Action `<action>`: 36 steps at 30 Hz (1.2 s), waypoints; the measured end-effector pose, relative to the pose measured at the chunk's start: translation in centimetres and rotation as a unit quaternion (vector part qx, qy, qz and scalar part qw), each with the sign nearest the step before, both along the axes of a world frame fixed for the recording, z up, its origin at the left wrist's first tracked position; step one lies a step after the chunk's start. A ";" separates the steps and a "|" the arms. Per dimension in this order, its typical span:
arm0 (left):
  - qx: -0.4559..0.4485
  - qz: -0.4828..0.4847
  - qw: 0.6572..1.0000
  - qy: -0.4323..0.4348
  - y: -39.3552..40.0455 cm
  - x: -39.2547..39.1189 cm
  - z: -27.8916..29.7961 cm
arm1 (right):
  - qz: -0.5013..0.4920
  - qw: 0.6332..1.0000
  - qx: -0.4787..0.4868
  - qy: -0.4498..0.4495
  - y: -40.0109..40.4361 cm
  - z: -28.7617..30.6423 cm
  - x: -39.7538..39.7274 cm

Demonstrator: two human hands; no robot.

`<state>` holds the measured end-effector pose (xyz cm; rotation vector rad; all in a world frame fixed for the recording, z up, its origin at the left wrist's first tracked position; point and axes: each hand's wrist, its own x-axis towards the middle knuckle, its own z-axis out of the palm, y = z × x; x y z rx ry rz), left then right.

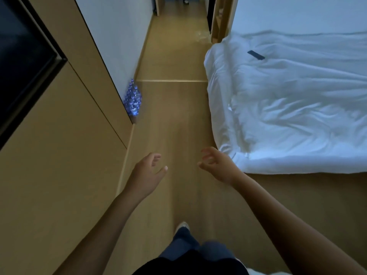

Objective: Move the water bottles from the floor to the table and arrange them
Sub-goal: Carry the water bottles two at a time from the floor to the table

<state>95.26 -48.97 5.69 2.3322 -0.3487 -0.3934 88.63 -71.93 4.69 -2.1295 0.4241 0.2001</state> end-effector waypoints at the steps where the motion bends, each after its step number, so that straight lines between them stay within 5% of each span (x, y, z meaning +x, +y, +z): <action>1: -0.004 0.000 1.000 0.000 -0.8 2.3 0.2 | 0.000 1.000 0.003 -0.001 -0.7 0.1 2.3; 20: -0.027 0.065 0.997 0.013 -19.0 47.6 -0.5 | 0.057 0.998 -0.007 0.027 -18.9 -0.7 51.0; 36: -0.075 0.254 0.962 0.066 -14.6 83.8 -4.5 | 0.215 0.974 -0.015 0.072 -13.2 -3.6 95.0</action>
